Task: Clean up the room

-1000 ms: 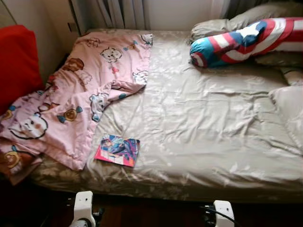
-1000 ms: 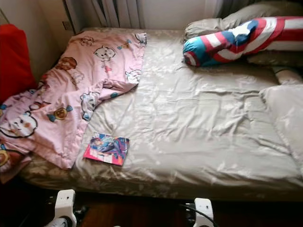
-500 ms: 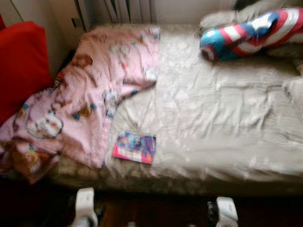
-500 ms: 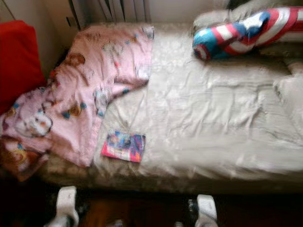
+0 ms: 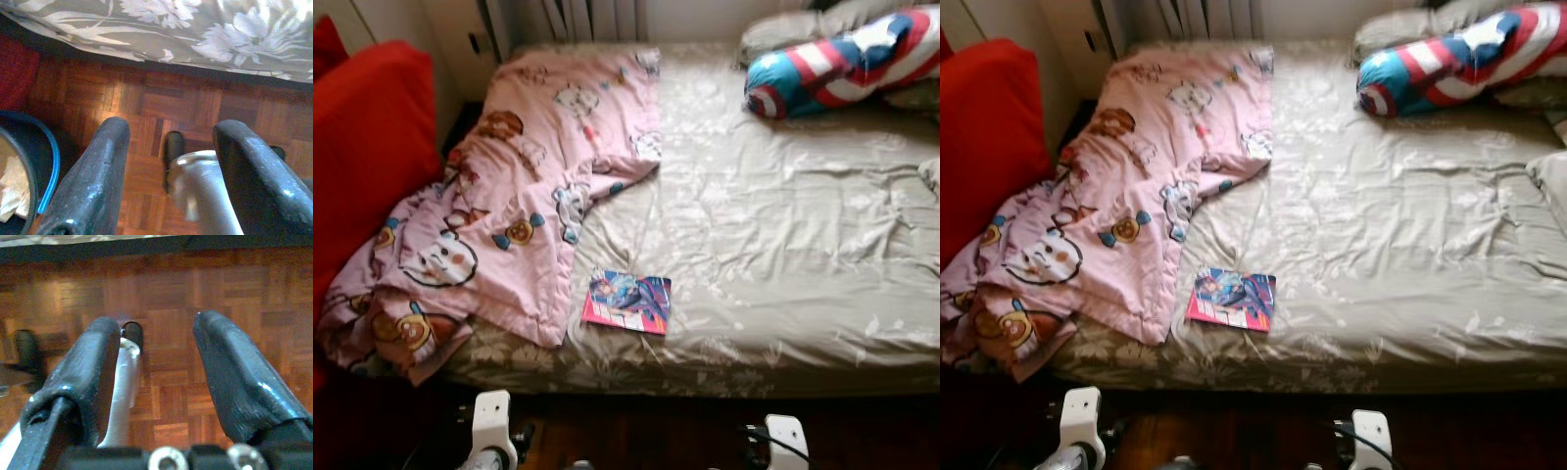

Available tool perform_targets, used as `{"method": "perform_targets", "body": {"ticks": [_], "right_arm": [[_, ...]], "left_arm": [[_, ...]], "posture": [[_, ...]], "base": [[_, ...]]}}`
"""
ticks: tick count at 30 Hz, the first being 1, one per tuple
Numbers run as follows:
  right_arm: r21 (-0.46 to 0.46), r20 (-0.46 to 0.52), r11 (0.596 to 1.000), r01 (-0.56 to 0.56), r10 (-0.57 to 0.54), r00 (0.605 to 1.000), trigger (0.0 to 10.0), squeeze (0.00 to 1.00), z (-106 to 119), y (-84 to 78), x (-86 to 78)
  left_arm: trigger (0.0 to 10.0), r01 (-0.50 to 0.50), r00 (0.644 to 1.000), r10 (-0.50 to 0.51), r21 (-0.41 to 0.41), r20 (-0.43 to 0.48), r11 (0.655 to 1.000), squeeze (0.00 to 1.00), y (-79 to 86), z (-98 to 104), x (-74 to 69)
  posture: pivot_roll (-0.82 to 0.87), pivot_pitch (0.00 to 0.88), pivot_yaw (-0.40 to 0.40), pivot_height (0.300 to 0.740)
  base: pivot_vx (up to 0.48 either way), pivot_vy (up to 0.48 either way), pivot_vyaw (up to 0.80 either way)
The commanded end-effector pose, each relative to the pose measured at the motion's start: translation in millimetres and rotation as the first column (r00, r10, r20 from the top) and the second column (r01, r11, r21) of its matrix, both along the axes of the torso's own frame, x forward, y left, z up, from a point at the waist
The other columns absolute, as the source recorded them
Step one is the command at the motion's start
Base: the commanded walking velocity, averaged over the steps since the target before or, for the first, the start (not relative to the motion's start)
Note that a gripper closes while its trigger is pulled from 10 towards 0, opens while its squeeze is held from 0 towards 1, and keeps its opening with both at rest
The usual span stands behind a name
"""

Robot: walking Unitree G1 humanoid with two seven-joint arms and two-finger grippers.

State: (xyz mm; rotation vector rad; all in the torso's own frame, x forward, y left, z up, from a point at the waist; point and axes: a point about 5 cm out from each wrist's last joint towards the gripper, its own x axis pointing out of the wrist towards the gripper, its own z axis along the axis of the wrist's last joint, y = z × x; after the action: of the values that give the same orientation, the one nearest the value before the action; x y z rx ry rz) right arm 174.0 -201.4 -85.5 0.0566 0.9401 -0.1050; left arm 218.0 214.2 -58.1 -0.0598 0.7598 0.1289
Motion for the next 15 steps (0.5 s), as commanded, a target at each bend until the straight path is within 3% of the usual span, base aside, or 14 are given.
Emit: {"method": "perform_targets", "body": {"ticks": [1,5,15], "right_arm": [[0.021,-0.016,1.000,-0.002,0.003,1.000,10.0,0.00,-3.1,7.2,-4.1],[0.021,-0.017,1.000,-0.004,0.005,1.000,10.0,0.00,-3.1,7.1,-4.1],[0.024,-0.015,1.000,-0.004,0.005,1.000,10.0,0.00,-2.9,6.9,-3.8]], "left_arm": [[10.0,-0.011,0.999,0.012,0.011,-0.052,1.000,0.00,5.3,-7.6,-13.8],[10.0,-0.011,0.999,0.012,0.011,-0.052,1.000,0.00,5.2,-7.5,-13.7],[10.0,-0.004,0.999,0.004,0.014,-0.044,1.000,0.00,4.6,-6.9,-12.8]], "posture": [[0.04,0.202,-0.012,0.740],[0.04,0.204,-0.012,0.740],[0.04,0.202,-0.013,0.740]], "base": [[0.000,0.315,0.00],[0.000,0.313,0.00],[0.000,0.000,0.00]]}}
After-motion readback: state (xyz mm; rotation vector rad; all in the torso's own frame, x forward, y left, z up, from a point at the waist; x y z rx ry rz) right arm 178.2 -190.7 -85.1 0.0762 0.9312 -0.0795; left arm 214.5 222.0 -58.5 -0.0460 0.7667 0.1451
